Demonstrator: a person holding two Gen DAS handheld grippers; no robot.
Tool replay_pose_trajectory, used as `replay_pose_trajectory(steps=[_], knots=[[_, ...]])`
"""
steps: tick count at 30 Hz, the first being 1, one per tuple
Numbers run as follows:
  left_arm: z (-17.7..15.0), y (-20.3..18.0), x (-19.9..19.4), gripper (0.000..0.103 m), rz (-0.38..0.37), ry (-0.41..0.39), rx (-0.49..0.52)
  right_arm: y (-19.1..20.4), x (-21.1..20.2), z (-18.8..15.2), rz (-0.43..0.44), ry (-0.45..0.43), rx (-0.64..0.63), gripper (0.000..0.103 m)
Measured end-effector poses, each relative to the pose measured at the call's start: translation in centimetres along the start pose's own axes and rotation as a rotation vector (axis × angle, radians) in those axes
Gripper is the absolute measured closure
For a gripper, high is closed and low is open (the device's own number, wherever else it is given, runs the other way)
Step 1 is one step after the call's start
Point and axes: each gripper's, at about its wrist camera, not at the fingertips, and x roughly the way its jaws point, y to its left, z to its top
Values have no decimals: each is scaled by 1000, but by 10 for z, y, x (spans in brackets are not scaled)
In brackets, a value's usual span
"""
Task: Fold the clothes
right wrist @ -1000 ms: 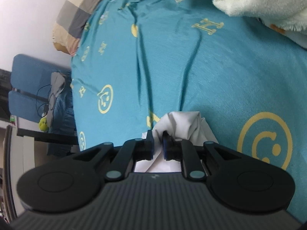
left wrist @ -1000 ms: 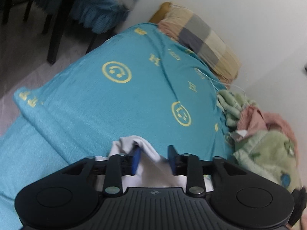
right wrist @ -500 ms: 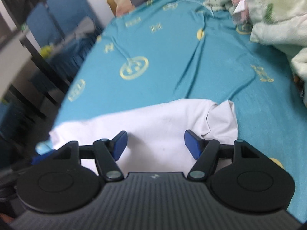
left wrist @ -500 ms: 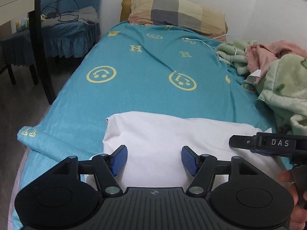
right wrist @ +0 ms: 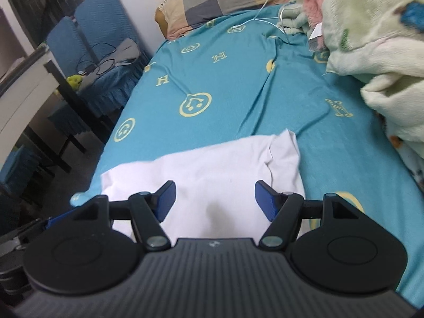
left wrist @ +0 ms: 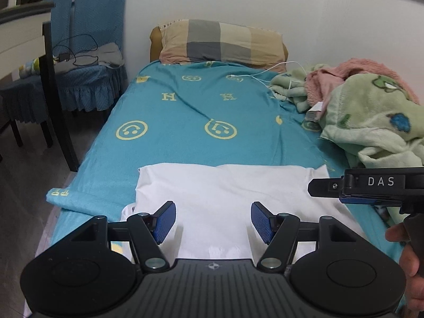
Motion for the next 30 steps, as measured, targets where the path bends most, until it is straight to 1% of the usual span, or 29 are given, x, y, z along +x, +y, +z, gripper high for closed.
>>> replay_pose_trajectory(steps=[3, 6, 7, 9, 12, 14, 17, 21, 24, 26, 28, 30], knots=[[-7, -4, -20, 37, 6, -7, 7, 5, -20, -10, 8, 6, -21, 35], [-16, -3, -27, 35, 0, 17, -12, 3, -22, -21, -10, 29, -31, 35], [-19, -3, -26, 35, 1, 28, -16, 3, -23, -24, -16, 37, -35, 35], [-25, -5, -17, 35, 26, 60, 7, 2, -24, -31, -28, 52, -42, 35], [-35, -7, -2, 35, 63, 107, 41, -2, -9, -36, -49, 95, -42, 35], [-39, -9, 3, 35, 67, 115, 62, -6, 1, -39, -61, 123, -38, 35], [-41, -10, 9, 35, 72, 115, 77, -10, 10, -44, -68, 142, -22, 35], [-37, -8, 3, 35, 55, 123, 29, -14, 5, -44, -55, 132, 12, 35], [-33, -5, -13, 33, 22, 131, -50, -18, 2, -43, -47, 129, 41, 35], [-33, 1, -26, 25, -28, 152, -164, -19, 0, -42, -44, 127, 50, 35], [-39, 13, -37, 22, -131, 176, -340, -20, -1, -41, -42, 127, 57, 35], [-51, 24, -38, 22, -227, 206, -491, -20, -1, -40, -41, 130, 67, 35]])
